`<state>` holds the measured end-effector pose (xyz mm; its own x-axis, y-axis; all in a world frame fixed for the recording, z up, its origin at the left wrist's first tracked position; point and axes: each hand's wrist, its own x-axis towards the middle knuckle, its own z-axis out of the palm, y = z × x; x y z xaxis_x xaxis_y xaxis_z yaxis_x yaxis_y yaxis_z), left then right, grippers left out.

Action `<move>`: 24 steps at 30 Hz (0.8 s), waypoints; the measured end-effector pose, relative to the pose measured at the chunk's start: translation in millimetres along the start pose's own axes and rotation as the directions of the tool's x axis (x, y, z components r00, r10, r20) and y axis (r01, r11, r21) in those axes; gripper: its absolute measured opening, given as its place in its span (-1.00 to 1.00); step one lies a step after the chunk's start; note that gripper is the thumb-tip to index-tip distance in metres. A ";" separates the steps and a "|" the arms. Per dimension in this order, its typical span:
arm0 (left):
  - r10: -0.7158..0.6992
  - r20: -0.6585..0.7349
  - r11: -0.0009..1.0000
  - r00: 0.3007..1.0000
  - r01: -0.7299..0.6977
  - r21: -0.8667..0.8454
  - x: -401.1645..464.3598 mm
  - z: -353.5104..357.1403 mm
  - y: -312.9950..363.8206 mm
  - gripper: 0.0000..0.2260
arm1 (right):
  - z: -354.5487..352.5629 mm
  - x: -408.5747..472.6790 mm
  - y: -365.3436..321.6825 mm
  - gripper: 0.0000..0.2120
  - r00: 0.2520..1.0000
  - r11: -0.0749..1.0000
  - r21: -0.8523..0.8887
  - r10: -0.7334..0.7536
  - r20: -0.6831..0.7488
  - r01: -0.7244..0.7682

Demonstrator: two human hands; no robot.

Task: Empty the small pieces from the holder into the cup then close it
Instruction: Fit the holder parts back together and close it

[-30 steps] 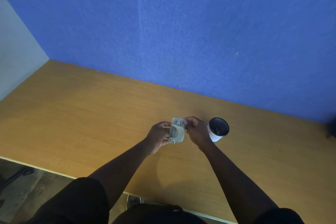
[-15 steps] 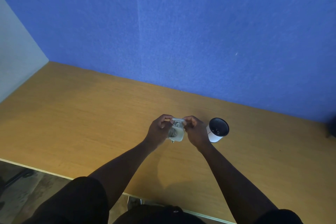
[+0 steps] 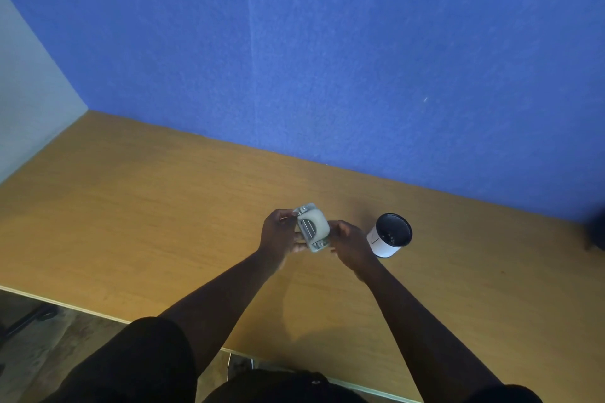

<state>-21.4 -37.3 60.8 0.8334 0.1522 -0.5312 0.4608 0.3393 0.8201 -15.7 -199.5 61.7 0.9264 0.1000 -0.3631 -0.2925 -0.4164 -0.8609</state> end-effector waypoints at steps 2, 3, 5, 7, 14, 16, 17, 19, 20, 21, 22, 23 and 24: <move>-0.034 -0.023 0.998 0.999 0.033 -0.044 3.9 0.5 -2.0 -0.88 | 0.2 -2.0 3.2 -0.84 0.998 0.996 0.073 0.048 0.029 -0.050; -0.047 -0.029 0.997 0.998 0.045 -0.062 6.0 0.7 -3.5 -0.91 | 0.4 -2.1 3.6 -0.83 0.997 0.990 0.122 0.073 0.031 -0.076; -0.090 -0.044 0.991 0.995 0.085 -0.107 7.9 1.3 -6.2 -0.91 | 1.2 -1.8 3.0 -0.84 0.991 0.966 0.221 0.132 0.030 -0.135; -0.137 -0.065 0.981 0.988 0.126 -0.146 8.7 1.7 -7.7 -0.91 | 2.4 -0.8 1.2 -0.90 0.979 0.928 0.315 0.204 0.028 -0.202; -0.223 -0.037 0.963 0.974 0.214 -0.166 7.7 2.2 -8.4 -0.91 | 1.4 1.6 4.5 -0.88 0.962 0.915 0.322 0.271 -0.043 -0.244; -0.241 -0.026 0.956 0.970 0.232 -0.177 7.9 0.4 -8.5 -0.88 | 1.1 -0.3 6.0 -0.89 0.959 0.910 0.327 0.280 -0.030 -0.256; -0.244 -0.013 0.954 0.970 0.237 -0.182 8.4 0.2 -8.8 -0.86 | 1.7 -1.2 7.1 -0.87 0.959 0.903 0.341 0.284 -0.021 -0.260; -0.245 0.019 0.957 0.969 0.245 -0.153 8.0 1.9 -9.2 -0.83 | 3.8 -3.3 9.7 -0.85 0.957 0.891 0.370 0.290 -0.016 -0.264; -0.244 0.034 0.962 0.969 0.246 -0.122 7.6 3.3 -10.1 -0.83 | 5.1 -4.3 10.7 -0.83 0.956 0.883 0.386 0.293 -0.012 -0.265; -0.237 0.045 0.967 0.970 0.240 -0.085 7.7 4.8 -11.3 -0.85 | 6.8 -4.9 11.7 -0.81 0.954 0.872 0.408 0.298 -0.005 -0.270; -0.225 0.055 0.973 0.973 0.227 -0.039 7.2 6.0 -12.5 -0.87 | 8.7 -5.3 12.5 -0.79 0.952 0.858 0.431 0.307 0.005 -0.279; -0.206 0.068 0.978 0.976 0.206 0.010 7.2 7.1 -14.1 -0.88 | 10.9 -5.9 12.7 -0.77 0.949 0.846 0.449 0.315 0.017 -0.289; -0.184 0.084 0.981 0.979 0.178 0.073 7.3 8.3 -15.6 -0.88 | 13.1 -6.2 13.5 -0.76 0.946 0.836 0.461 0.322 0.029 -0.298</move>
<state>-20.0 -49.2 45.9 0.7569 0.0084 -0.6535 0.6232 0.2919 0.7255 -28.5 -193.8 47.7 0.7758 -0.0130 -0.6308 -0.6300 0.0388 -0.7756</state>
